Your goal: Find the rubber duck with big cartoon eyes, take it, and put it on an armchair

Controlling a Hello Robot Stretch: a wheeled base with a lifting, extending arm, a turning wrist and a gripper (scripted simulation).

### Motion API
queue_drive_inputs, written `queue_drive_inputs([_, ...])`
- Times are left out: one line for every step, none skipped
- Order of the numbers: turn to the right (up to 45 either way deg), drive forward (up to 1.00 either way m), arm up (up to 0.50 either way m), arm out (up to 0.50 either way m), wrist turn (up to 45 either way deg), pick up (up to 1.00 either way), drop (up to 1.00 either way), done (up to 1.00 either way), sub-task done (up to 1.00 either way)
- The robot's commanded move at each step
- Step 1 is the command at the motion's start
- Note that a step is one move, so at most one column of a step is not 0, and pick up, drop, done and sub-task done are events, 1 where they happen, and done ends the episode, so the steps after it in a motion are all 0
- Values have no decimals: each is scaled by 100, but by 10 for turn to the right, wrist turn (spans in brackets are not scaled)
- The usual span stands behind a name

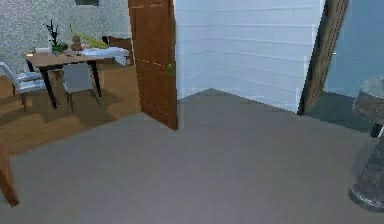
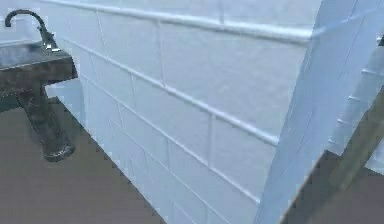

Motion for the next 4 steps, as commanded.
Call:
queue_drive_inputs([240,0,0,0,0,0,0,0,0])
queue_drive_inputs([0,100,0,0,0,0,0,0,0])
queue_drive_inputs([30,0,0,0,0,0,0,0,0])
queue_drive_inputs([0,45,0,0,0,0,0,0,0])
